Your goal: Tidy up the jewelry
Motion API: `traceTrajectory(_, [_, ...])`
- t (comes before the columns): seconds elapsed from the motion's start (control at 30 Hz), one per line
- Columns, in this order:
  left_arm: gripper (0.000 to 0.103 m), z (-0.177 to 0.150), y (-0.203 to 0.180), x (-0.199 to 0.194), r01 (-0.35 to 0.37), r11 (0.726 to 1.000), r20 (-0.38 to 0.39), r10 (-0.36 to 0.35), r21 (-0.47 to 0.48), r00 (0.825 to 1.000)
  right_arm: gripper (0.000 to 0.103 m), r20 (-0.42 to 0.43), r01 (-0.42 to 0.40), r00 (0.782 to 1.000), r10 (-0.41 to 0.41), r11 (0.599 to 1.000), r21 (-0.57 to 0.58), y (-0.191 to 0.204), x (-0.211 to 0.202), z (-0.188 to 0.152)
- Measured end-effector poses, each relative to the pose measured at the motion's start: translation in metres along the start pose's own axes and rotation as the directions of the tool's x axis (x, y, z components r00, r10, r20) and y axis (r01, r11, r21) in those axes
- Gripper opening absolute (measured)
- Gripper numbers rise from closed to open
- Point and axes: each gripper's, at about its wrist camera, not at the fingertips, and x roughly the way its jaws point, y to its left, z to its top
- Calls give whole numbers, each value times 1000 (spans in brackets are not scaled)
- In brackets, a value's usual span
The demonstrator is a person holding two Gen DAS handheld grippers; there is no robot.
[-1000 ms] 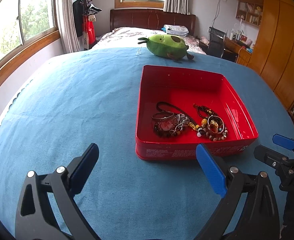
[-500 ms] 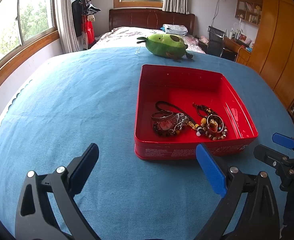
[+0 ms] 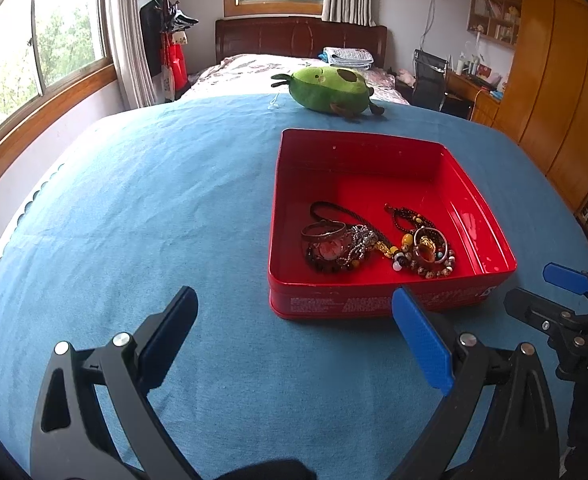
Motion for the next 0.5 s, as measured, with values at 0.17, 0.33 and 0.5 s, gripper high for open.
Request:
traceTrajectory(0.17, [97, 0, 2, 1, 1, 1000, -4, -1, -10, 1000, 99, -1, 1, 1000, -1, 1000, -1, 0, 1, 1])
traceTrajectory(0.33, [97, 0, 1, 0, 2, 1000, -3, -2, -5, 1000, 99, -1, 1, 1000, -1, 1000, 0, 0, 1, 0])
traceTrajectory(0.5, [97, 0, 0, 0, 2, 1000, -3, -2, -2, 1000, 99, -1, 1, 1000, -1, 1000, 0, 0, 1, 0])
